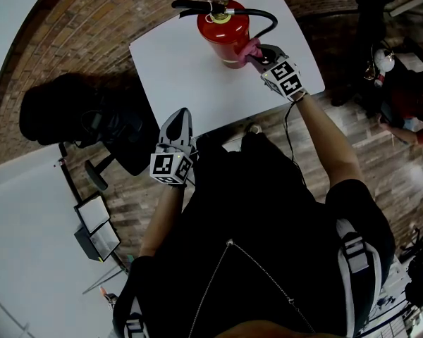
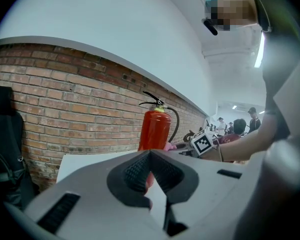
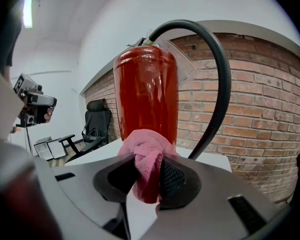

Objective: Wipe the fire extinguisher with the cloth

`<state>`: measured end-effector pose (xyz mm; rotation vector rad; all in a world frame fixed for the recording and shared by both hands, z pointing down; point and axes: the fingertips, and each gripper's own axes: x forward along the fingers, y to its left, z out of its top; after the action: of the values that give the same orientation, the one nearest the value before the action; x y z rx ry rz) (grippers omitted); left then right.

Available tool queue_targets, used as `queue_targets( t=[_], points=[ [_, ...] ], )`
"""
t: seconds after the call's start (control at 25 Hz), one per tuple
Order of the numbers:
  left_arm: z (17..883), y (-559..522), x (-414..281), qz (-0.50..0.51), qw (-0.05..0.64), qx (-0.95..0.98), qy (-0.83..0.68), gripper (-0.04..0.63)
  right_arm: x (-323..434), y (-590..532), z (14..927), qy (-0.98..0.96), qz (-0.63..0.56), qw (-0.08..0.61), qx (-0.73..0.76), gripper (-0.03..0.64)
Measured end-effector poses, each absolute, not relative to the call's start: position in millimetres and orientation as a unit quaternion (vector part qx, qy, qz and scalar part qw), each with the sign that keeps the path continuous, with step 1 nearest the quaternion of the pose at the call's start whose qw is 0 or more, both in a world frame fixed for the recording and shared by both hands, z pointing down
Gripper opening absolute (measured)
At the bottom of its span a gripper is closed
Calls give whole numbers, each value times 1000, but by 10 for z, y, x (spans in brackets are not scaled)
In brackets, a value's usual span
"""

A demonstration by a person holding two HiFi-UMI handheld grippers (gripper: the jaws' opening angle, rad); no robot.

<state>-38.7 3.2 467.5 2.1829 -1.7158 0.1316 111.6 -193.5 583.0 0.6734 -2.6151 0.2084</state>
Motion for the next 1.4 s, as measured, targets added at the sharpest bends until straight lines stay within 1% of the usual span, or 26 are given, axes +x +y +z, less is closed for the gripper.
queue_targets(
  t=[0.8, 1.4],
  points=[
    [4741, -78, -415, 63, 186, 771, -606, 17, 1093, -1959, 6544, -934, 83, 271, 219, 115],
    [4774, -180, -474, 72, 190, 764, -612, 17, 1107, -2008, 7064, -928, 90, 299, 203, 117]
  ],
)
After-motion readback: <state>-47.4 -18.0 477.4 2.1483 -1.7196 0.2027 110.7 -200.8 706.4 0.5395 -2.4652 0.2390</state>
